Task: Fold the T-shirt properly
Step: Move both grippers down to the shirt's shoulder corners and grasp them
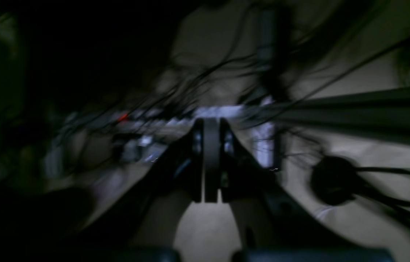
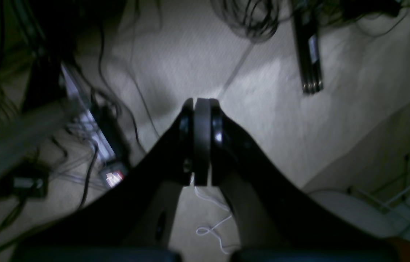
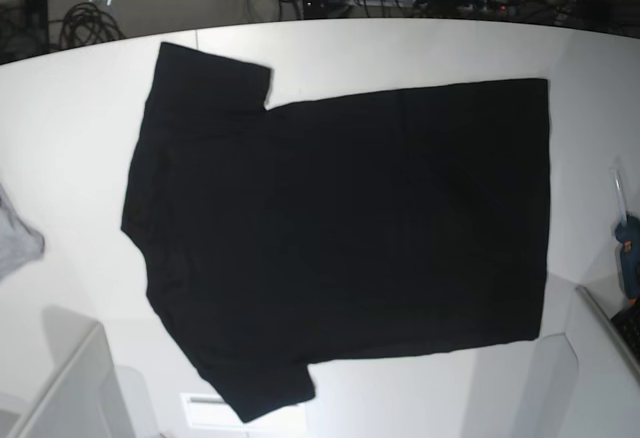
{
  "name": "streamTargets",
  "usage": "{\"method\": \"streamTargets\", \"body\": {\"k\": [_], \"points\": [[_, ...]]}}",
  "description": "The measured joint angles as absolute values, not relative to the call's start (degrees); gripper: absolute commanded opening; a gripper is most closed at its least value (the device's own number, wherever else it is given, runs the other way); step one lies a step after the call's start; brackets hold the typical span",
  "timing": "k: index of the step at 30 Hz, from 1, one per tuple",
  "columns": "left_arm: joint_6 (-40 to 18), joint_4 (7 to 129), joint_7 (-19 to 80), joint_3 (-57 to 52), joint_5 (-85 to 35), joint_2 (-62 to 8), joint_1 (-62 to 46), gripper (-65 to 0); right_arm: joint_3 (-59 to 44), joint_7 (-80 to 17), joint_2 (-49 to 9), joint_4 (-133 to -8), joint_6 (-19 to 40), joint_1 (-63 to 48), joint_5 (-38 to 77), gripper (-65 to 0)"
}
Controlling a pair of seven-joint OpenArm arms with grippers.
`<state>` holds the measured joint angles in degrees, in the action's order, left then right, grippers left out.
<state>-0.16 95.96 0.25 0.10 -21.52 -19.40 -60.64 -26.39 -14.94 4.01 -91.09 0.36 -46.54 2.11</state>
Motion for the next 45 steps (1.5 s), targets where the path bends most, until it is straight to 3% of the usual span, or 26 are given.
{"method": "streamTargets", "body": {"k": [11, 18, 19, 24, 27, 30, 31, 34, 37, 39, 42, 45], "points": [[0.43, 108.81, 1.19, -11.73, -21.52, -19.09, -64.45, -65.0, -27.49, -22.26, 5.56, -109.67, 0.67, -40.64, 2.39, -65.0], [0.36, 110.26, 0.71, -16.95, -21.54, -18.85, -64.27, -65.0, -28.05, -32.12, 7.01, -111.35, 18.06, -32.27, 5.74, -65.0], [0.36, 110.24, 0.89, -17.21, -21.8, -18.9, -64.18, -65.0, -28.64, -33.5, 7.09, -111.37, 19.88, -31.53, 8.45, -62.6], [0.03, 110.13, 1.04, -19.9, -22.22, -16.45, -61.71, -65.0, -36.73, -41.5, 6.68, -111.15, 26.04, -28.84, 20.71, -29.0], [0.03, 110.13, 1.41, -21.34, -22.24, -14.98, -61.39, -65.0, -40.51, -45.08, 6.66, -111.11, 30.2, -26.7, 25.39, -22.1], [0.03, 110.15, 1.17, -22.11, -22.37, -14.94, -60.49, -65.0, -43.48, -50.46, 6.68, -111.0, 34.22, -24.67, 26.74, -21.8], [0.03, 110.15, 1.02, -22.22, -22.37, -14.85, -60.49, -63.2, -44.23, -51.62, 6.74, -110.91, 35.09, -24.1, 26.55, -21.8], [-0.01, 110.15, 1.06, -22.17, -22.52, -14.28, -60.62, -46.1, -45.84, -53.91, 6.79, -109.03, 37.1, -21.06, 26.94, -21.8], [0.01, 110.08, 1.1, -22.09, -25.69, -14.26, -59.72, -37.2, -47.33, -55.81, 6.81, -105.47, 37.8, -19.03, 26.94, -21.8], [-1.93, 110.06, 0.99, -22.13, -30.83, -14.48, -59.18, -35.9, -47.64, -56.53, 6.79, -102.61, 37.8, -18.31, 26.74, -21.8], [-9.76, 109.8, 2.15, -23.27, -39.11, -14.44, -59.37, -35.9, -47.27, -56.6, 6.81, -100.05, 37.78, -17.96, 26.83, -21.8], [-13.52, 109.73, 1.48, -27.0, -40.38, -14.5, -59.24, -35.9, -47.24, -56.4, 6.81, -99.46, 38.33, -18.0, 26.81, -21.8]]}}
